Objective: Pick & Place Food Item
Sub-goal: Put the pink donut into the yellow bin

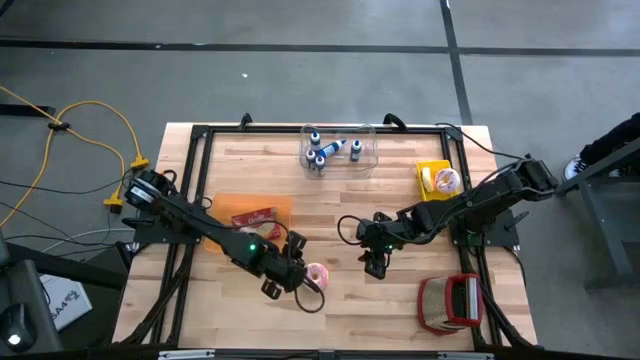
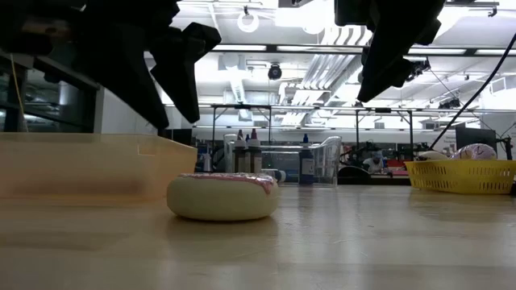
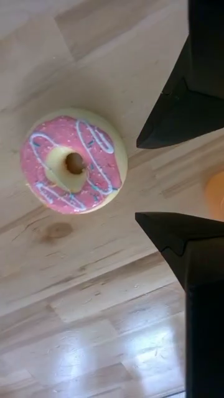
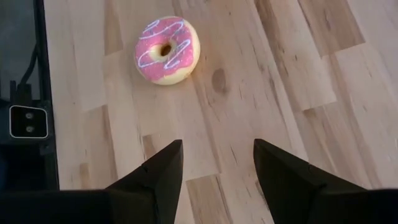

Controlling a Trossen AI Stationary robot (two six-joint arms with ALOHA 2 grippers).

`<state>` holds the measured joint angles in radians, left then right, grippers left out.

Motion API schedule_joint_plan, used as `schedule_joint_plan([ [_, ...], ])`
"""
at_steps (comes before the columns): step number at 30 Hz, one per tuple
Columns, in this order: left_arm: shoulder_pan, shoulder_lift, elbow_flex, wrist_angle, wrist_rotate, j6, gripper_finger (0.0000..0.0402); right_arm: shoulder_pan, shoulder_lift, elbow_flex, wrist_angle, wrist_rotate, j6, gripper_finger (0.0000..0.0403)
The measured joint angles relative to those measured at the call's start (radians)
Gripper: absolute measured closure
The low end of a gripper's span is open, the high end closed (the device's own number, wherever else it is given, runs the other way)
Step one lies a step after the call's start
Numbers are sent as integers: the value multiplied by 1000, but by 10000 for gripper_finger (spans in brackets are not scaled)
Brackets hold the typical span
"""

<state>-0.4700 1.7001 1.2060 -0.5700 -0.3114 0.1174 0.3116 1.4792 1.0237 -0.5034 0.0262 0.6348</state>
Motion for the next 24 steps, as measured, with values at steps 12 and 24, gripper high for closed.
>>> schedule_joint_plan([
  [12, -79, 72, 0, 108, -6, 131, 234, 16, 0, 0, 19, 9, 1, 220],
  [24, -75, 97, 0, 193, 3, 185, 234, 19, 0, 0, 22, 9, 27, 220],
])
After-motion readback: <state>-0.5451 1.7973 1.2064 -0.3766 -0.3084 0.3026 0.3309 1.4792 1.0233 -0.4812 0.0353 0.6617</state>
